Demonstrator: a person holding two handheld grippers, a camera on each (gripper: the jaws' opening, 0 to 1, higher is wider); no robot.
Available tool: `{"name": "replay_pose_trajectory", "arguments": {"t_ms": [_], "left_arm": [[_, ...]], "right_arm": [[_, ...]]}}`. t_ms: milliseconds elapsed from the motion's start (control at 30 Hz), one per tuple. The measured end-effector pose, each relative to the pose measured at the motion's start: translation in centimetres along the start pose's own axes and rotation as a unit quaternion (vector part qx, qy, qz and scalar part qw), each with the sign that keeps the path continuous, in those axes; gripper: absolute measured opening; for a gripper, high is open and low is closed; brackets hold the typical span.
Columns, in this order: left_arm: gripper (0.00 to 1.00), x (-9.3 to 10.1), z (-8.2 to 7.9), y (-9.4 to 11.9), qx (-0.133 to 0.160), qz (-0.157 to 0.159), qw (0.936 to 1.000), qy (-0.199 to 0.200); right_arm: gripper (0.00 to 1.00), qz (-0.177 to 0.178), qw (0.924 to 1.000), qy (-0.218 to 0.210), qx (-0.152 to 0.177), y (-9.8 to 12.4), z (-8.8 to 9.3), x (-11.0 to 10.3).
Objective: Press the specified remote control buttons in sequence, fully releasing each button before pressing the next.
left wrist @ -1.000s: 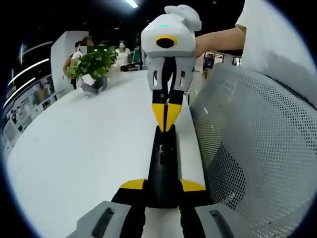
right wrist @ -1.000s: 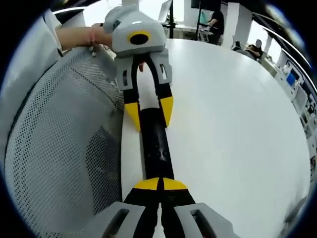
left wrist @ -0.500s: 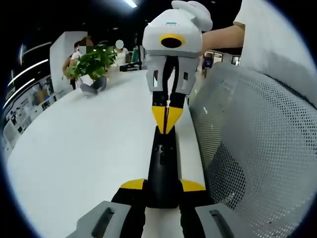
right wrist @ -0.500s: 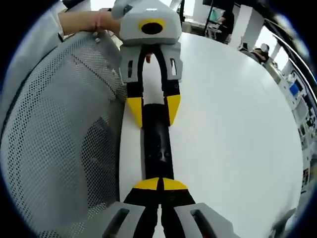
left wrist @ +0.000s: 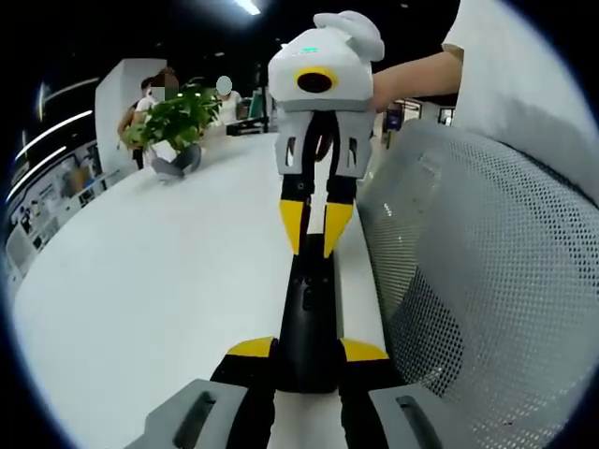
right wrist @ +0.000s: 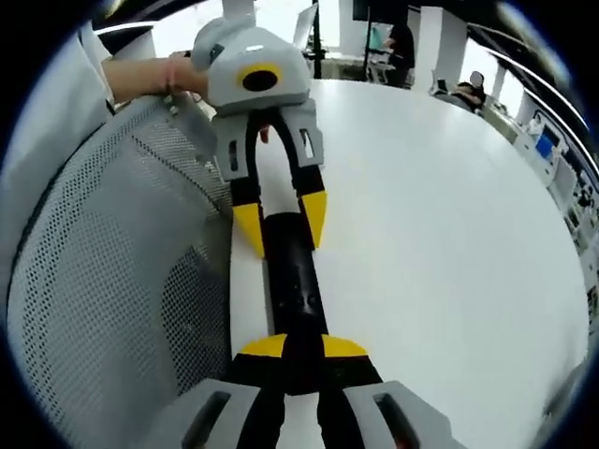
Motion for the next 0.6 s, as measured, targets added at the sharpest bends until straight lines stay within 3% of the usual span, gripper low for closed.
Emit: {"name": "replay_pose_trajectory", "arguments": {"t_ms": [267,400,467,600], "left_arm": [[0.24,-0.03,-0.03,-0.07,0.001,0.001,1.0,0.0],[0.24,0.0,-0.09,-0.1,0.001,0.001,1.0,-0.001],[0.24,0.0,-0.11,-0.1,0.002,0.0,1.0,0.001],[0.24,-0.01,-0.08,-0.14,0.002,-0.002,1.0,0.003]], "right_arm": [[0.08,-0.018,0.9984,0.04,-0.035,-0.27,-0.22,0.1],[0.08,-0.044,0.9899,0.073,-0.113,-0.5,-0.72,0.14],[0.08,-0.054,0.9862,0.087,-0.13,-0.66,-0.91,0.22],[0.09,-0.051,0.9916,0.062,-0.102,-0.48,-0.64,0.27]]}}
Point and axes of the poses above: the point that each gripper's makers call its tool centre point, and the gripper's own axes: y roughly backward along the fingers, x roughly to its right, z roughly out of its underside, the point moved 4 cm from there along y, roughly backward along the fingers, and after that the axes turned 5 degrees about -z, right-handed, at the moved point
